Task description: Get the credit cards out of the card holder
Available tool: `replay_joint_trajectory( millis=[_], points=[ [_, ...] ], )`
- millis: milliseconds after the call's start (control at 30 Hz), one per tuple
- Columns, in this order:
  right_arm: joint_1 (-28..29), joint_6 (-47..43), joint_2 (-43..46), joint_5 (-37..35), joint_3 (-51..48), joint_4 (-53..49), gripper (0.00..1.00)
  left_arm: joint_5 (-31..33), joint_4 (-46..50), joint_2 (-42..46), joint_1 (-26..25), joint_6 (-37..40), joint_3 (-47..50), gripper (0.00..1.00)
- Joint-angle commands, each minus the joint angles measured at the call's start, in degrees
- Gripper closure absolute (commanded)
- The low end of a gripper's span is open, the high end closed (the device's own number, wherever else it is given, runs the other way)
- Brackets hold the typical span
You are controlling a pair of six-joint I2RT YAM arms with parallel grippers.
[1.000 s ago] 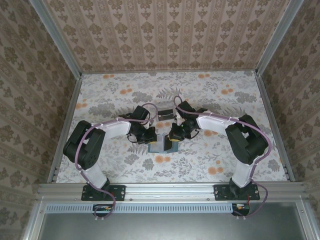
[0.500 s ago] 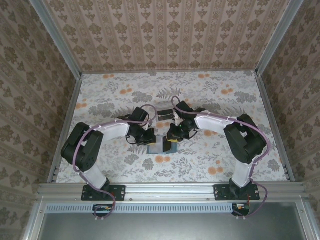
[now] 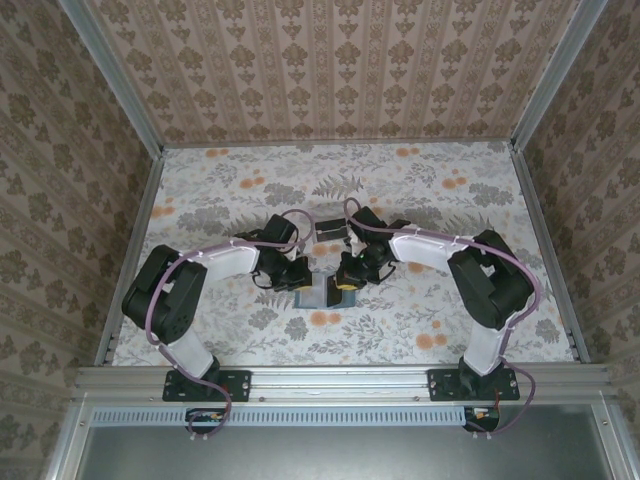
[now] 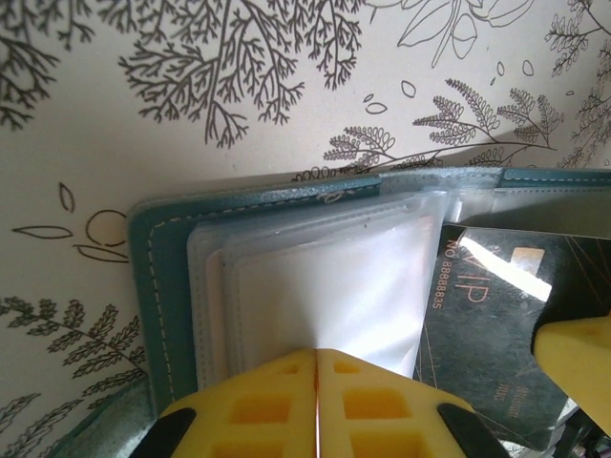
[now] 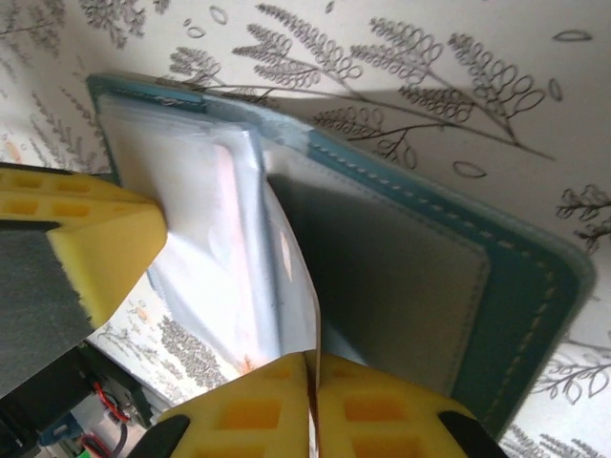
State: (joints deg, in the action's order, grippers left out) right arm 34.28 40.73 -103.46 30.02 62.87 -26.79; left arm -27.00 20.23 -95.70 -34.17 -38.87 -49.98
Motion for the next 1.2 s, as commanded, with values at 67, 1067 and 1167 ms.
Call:
replay_joint_trajectory(
  millis=[67, 1067, 1167],
  points=[
    [0.17, -0.34, 3.51, -2.0, 0.74, -3.6, 0.92, 1.72, 4.57, 2.6, -0.41, -0.08, -0.83, 0.9],
    [-3.61, -82.91, -11.62, -24.53, 41.13, -35.86, 0.98, 6.0, 4.79, 14.88, 9.38, 1.94, 3.73, 0.85],
    [-2.49, -90.07, -14.77, -28.48, 44.54, -36.59, 1.0, 6.74, 5.68, 15.59, 10.17, 2.3, 4.35, 0.85]
  ],
)
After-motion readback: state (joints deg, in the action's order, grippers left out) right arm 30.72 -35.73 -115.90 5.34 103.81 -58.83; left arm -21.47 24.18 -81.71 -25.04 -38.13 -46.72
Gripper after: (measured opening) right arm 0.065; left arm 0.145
